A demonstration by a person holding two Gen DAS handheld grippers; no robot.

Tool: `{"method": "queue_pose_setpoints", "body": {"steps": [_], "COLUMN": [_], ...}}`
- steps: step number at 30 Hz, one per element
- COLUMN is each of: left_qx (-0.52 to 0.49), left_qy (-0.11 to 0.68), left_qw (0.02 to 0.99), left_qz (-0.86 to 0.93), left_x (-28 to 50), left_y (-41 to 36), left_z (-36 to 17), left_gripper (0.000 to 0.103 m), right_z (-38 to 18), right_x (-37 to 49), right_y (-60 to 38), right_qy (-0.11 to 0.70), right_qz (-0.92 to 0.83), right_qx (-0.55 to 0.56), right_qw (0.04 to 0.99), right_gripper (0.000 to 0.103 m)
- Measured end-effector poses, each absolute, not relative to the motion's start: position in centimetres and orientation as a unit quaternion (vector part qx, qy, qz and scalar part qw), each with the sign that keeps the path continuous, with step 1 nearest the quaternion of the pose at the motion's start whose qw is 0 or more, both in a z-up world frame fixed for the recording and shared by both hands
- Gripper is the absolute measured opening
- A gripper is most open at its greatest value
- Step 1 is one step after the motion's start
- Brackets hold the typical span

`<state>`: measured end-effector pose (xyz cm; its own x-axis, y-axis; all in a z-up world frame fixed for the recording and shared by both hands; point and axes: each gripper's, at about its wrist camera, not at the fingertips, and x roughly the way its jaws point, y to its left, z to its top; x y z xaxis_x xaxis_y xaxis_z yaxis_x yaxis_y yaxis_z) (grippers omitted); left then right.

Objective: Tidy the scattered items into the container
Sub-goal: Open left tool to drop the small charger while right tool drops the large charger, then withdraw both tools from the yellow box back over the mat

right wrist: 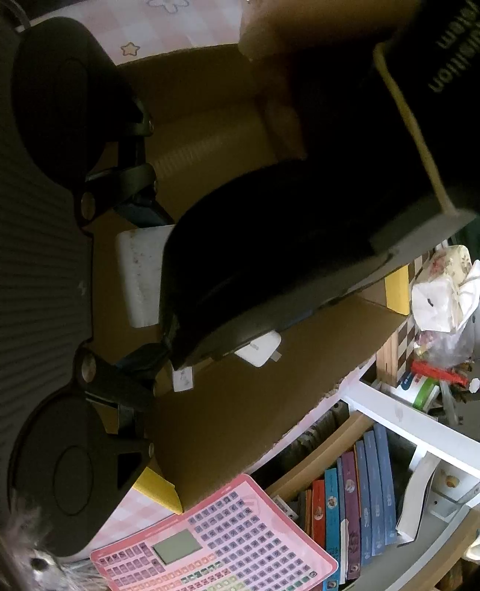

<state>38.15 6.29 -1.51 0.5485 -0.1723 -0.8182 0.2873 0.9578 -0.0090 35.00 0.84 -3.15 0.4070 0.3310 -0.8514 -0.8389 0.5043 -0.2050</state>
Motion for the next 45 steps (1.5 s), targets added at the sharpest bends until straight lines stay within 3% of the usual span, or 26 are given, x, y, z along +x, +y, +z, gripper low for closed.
{"method": "queue_pose_setpoints", "body": {"steps": [9,16,21,24,34,45], "left_qx": [0.065,0.084,0.086,0.086,0.078,0.06], "left_qy": [0.453,0.433,0.416,0.401,0.338,0.3], "left_qw": [0.876,0.885,0.894,0.902,0.93,0.945], "left_qz": [-0.152,-0.152,-0.142,-0.135,-0.124,-0.117], "left_x": [38.0,37.4,36.4,35.5,31.1,25.1], "left_y": [6.2,6.1,6.5,6.8,8.0,9.2], "left_z": [-1.5,-1.1,-0.4,0.5,4.5,7.1], "left_gripper": [0.038,0.057,0.059,0.066,0.076,0.081], "right_z": [-2.9,-2.3,-1.2,-0.1,4.1,6.6], "right_x": [35.3,35.2,34.7,34.4,31.2,25.8], "right_y": [1.2,0.8,0.5,0.3,-0.5,-1.1], "right_qy": [0.399,0.405,0.397,0.384,0.329,0.293], "right_qz": [0.381,0.386,0.381,0.377,0.356,0.337], "right_qx": [-0.318,-0.291,-0.277,-0.266,-0.228,-0.209], "right_qw": [0.771,0.776,0.788,0.8,0.844,0.87], "right_gripper": [0.066,0.071,0.071,0.072,0.076,0.077]}}
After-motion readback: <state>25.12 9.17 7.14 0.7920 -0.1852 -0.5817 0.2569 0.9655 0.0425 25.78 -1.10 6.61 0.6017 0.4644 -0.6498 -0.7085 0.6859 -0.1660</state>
